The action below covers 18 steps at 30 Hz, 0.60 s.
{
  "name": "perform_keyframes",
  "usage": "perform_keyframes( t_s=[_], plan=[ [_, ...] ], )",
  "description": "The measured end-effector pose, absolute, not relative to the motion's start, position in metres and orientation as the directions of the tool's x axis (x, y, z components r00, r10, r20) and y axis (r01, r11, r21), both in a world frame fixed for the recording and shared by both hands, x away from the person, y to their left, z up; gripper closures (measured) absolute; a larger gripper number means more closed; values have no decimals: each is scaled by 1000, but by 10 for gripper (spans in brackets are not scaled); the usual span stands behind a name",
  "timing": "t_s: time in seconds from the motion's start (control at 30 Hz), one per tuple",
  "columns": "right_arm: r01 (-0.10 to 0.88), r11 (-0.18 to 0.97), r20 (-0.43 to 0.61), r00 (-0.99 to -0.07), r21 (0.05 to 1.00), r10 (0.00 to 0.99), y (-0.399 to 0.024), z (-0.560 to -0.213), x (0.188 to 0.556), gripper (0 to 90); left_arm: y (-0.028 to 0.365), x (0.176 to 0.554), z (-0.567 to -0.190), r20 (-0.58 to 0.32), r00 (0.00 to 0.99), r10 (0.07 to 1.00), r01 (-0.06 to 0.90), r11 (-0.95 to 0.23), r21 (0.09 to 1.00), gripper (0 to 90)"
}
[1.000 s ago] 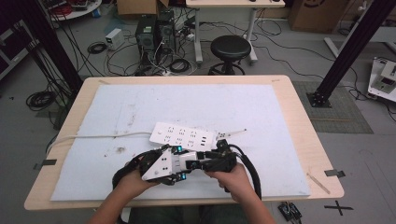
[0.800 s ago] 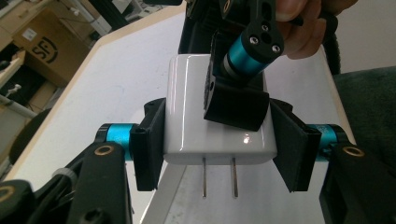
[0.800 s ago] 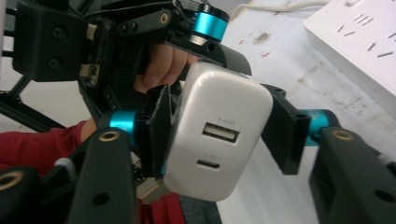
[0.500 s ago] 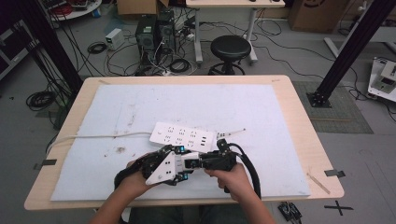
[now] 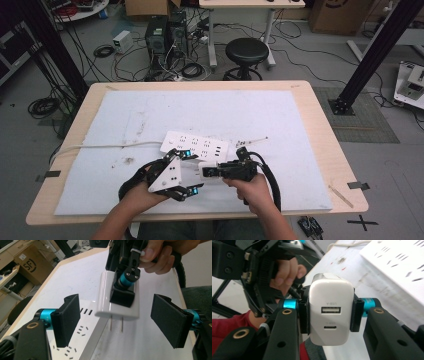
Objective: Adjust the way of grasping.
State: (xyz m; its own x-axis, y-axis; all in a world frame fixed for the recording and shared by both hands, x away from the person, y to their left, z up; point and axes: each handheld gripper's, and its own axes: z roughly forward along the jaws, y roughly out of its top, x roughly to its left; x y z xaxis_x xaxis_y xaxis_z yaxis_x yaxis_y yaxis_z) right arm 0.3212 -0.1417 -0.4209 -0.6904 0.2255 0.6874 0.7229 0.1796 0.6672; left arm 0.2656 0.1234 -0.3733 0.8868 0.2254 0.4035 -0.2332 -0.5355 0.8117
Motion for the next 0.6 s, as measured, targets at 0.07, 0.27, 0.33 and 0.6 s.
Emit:
perform_keyframes(
  t_s=[0.07, 0.27, 0.33, 0.6],
  plan=[
    [716, 165, 676, -697, 679, 240, -147, -417, 322, 632, 133, 267, -367, 388, 882, 268, -202, -530, 824, 237],
    [675, 155, 628, -731, 721, 267, -157, -409, 324, 632, 162, 275, -350, 350, 861, 368, -124, -517, 847, 215],
    [671, 158, 621, -735, 725, 270, -158, -407, 324, 632, 167, 277, -346, 356, 854, 379, -121, -521, 845, 215],
    [649, 152, 590, -748, 745, 303, -166, -399, 329, 632, 220, 310, -336, 273, 796, 541, -3, -447, 895, 212]
  ],
)
